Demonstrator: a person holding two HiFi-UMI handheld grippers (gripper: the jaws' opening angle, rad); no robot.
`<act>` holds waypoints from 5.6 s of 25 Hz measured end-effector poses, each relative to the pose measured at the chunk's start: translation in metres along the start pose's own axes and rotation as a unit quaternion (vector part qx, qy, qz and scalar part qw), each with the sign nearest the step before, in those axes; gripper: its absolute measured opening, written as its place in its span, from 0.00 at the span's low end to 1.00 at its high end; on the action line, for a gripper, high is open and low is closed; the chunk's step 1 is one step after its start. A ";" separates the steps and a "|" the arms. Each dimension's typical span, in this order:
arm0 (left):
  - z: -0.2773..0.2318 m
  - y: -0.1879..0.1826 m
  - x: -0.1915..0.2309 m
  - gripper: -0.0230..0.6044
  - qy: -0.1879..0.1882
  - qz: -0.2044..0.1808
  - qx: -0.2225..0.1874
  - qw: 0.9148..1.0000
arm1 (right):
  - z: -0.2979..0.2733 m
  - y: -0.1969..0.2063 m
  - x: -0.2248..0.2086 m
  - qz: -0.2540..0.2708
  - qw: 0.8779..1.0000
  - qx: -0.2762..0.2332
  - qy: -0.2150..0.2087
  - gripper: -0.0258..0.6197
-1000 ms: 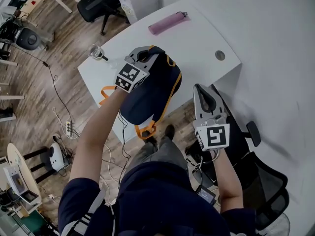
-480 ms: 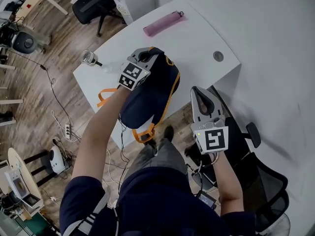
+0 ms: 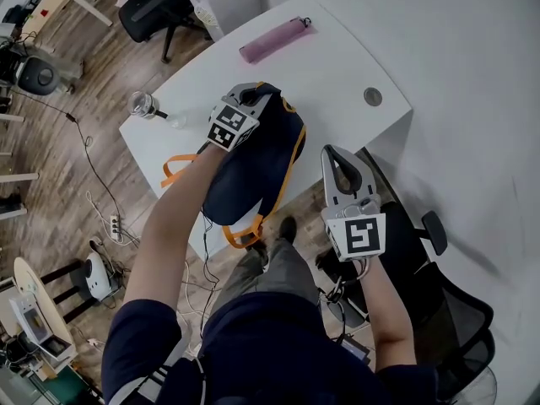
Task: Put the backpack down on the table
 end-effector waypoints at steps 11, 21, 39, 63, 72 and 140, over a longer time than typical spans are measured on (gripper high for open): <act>-0.026 0.025 0.002 0.04 0.007 0.009 0.041 0.999 | -0.003 0.010 -0.010 -0.014 1.000 0.007 0.002 0.04; -0.046 0.044 0.004 0.04 0.016 0.006 0.085 0.996 | -0.003 0.015 -0.012 -0.029 1.000 0.008 0.001 0.04; -0.060 0.064 0.002 0.04 0.035 0.006 0.122 0.992 | -0.005 0.019 -0.009 -0.039 0.999 0.006 -0.004 0.04; -0.059 0.065 0.001 0.06 0.052 0.003 0.147 0.988 | -0.003 0.016 -0.004 -0.037 0.999 0.010 -0.010 0.04; -0.056 0.061 -0.005 0.16 0.053 -0.014 0.158 0.986 | -0.002 0.014 -0.003 -0.034 0.999 0.009 -0.013 0.04; 0.092 -0.096 -0.026 0.45 -0.054 -0.006 -0.086 0.995 | 0.023 -0.005 0.019 -0.017 1.000 0.013 -0.020 0.04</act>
Point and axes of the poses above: the fingertips, and each gripper's own axes: z backward along the fingers, x to its left, y out of its underside, the point moved 6 cm from there along z, backward along the fingers, and after that the axes turned 2 degrees about -z, right-handed, at the moved point
